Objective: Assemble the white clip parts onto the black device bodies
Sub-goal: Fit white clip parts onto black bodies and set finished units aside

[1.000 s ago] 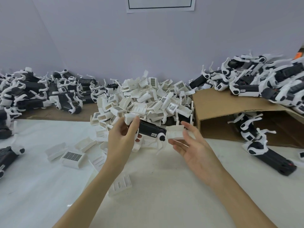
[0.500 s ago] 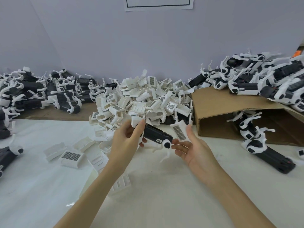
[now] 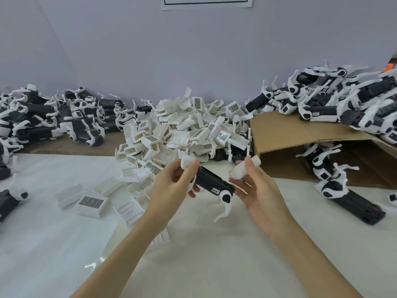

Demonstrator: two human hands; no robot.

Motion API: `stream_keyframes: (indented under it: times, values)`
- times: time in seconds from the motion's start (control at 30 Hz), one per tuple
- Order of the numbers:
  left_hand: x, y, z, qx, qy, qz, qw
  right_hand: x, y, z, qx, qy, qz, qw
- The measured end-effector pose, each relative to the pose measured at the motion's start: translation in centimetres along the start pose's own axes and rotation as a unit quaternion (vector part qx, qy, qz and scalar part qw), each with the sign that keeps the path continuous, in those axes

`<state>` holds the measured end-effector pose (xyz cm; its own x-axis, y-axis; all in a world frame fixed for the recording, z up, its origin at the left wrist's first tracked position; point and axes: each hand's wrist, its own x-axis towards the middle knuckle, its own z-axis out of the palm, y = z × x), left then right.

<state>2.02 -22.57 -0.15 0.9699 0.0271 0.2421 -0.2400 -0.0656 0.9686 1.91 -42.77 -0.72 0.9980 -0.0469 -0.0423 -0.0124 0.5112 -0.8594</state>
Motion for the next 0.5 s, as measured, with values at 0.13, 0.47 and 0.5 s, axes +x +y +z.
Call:
stream_keyframes:
  times: [0.13,0.47,0.5]
  values:
    - [-0.1,-0.3,0.2,0.024,-0.018,-0.004,1.000,-0.7,1.3,-0.1,-0.342,-0.070,-0.168,0.922]
    - [-0.3,-0.6,0.2,0.078,-0.022,0.023,0.996,-1.7,2.5,0.5,-0.547,-0.065,-0.286,0.784]
    - [-0.3,-0.6,0.3,0.084,-0.020,0.023,0.996,-1.8,2.4,0.5,-0.551,-0.056,-0.299,0.777]
